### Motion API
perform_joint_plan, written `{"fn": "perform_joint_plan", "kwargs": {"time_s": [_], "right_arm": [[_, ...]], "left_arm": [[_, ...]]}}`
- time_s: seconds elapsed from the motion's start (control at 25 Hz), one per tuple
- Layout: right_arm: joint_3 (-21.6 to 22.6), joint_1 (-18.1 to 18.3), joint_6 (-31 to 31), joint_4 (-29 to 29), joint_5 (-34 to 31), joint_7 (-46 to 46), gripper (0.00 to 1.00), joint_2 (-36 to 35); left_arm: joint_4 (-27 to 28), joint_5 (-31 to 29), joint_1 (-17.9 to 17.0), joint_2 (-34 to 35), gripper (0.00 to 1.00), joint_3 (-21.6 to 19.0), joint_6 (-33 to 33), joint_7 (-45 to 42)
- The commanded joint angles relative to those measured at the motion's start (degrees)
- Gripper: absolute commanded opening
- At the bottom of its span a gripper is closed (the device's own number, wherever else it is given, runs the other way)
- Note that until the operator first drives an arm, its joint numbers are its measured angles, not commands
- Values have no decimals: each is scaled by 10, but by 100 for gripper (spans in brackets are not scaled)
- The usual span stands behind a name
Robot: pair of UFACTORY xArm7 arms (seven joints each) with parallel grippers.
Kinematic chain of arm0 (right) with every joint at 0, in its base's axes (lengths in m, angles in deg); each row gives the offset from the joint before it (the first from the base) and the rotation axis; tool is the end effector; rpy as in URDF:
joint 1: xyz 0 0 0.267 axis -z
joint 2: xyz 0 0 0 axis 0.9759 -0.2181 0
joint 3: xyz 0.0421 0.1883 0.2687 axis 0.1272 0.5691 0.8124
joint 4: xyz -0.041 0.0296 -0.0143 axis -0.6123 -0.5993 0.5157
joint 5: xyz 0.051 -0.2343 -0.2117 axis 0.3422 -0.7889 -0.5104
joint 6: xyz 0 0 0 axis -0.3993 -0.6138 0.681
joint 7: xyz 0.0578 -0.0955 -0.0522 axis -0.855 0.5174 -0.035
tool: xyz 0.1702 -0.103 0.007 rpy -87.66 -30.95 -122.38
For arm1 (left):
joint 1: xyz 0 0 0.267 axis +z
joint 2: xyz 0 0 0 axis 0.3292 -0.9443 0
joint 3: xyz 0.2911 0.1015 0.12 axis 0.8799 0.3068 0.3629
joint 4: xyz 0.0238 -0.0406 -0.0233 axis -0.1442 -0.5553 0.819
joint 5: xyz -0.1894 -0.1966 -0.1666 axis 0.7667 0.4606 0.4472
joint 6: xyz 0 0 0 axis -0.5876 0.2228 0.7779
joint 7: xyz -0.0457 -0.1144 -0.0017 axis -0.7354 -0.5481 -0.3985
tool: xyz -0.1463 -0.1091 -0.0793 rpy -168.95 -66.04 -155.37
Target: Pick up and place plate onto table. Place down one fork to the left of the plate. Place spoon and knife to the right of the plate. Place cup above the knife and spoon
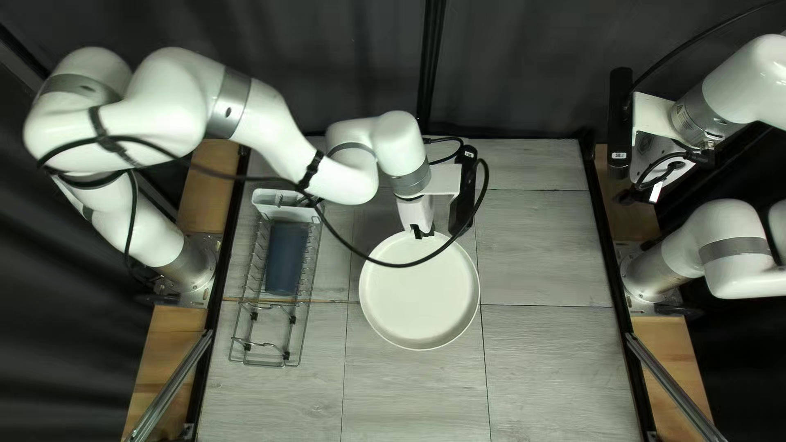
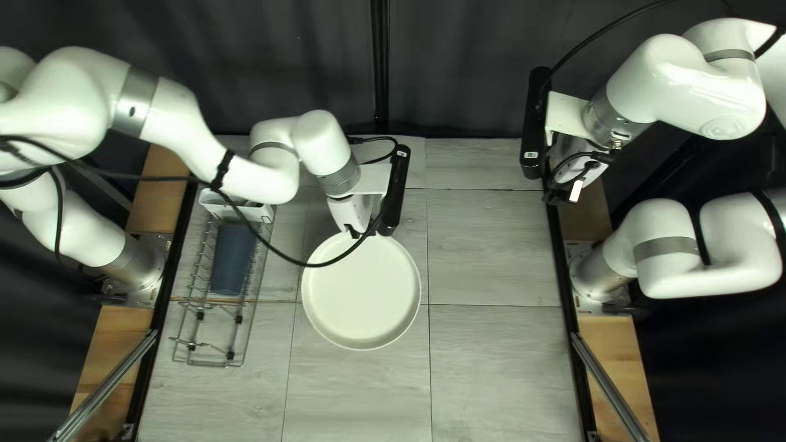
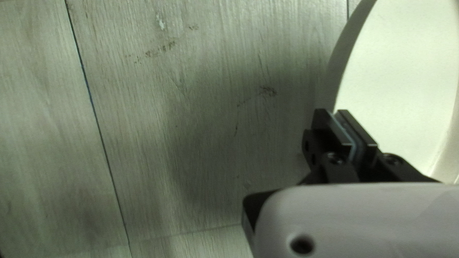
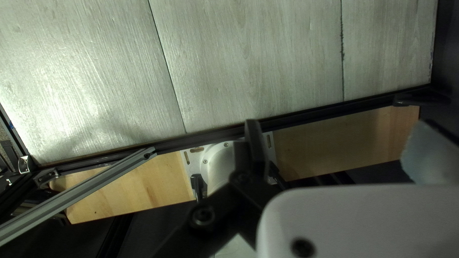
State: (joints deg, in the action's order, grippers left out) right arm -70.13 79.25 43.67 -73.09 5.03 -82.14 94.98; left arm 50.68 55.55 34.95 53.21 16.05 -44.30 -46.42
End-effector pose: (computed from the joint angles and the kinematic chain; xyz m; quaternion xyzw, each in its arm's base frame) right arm 0.1436 -0.0749 0.3110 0.9931 -0.0971 0.0568 0.0326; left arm 0.5443 0.0718 0.1822 0.9869 -0.0325 0.1362 0.0804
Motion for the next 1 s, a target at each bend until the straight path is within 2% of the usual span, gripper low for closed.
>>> {"fn": "perform_joint_plan", "kwargs": {"time_s": [0.04, 0.28, 0.68, 0.72, 0.76, 0.8, 0.84, 1.0], "right_arm": [[0, 0, 0, 0, 0, 0, 100, 0], [0, 0, 0, 0, 0, 0, 100, 0], [0, 0, 0, 0, 0, 0, 100, 0], [0, 0, 0, 0, 0, 0, 100, 0], [0, 0, 0, 0, 0, 0, 100, 0], [0, 0, 0, 0, 0, 0, 100, 0], [0, 0, 0, 0, 0, 0, 100, 0], [0, 0, 0, 0, 0, 0, 100, 0]], "left_arm": [[-10, 4, 1, -27, 0, 5, 29, 3], [15, -20, -25, -87, 0, 30, 44, -13], [43, -32, -30, -138, 0, 41, 42, 7], [42, -32, -30, -138, 28, 41, 42, 8], [36, -27, -23, -131, 72, 35, 41, 13], [29, -22, -16, -123, 80, 29, 40, 18], [22, -16, -9, -115, 100, 24, 38, 24], [3, -2, 10, -96, 100, 12, 39, 37]]}}
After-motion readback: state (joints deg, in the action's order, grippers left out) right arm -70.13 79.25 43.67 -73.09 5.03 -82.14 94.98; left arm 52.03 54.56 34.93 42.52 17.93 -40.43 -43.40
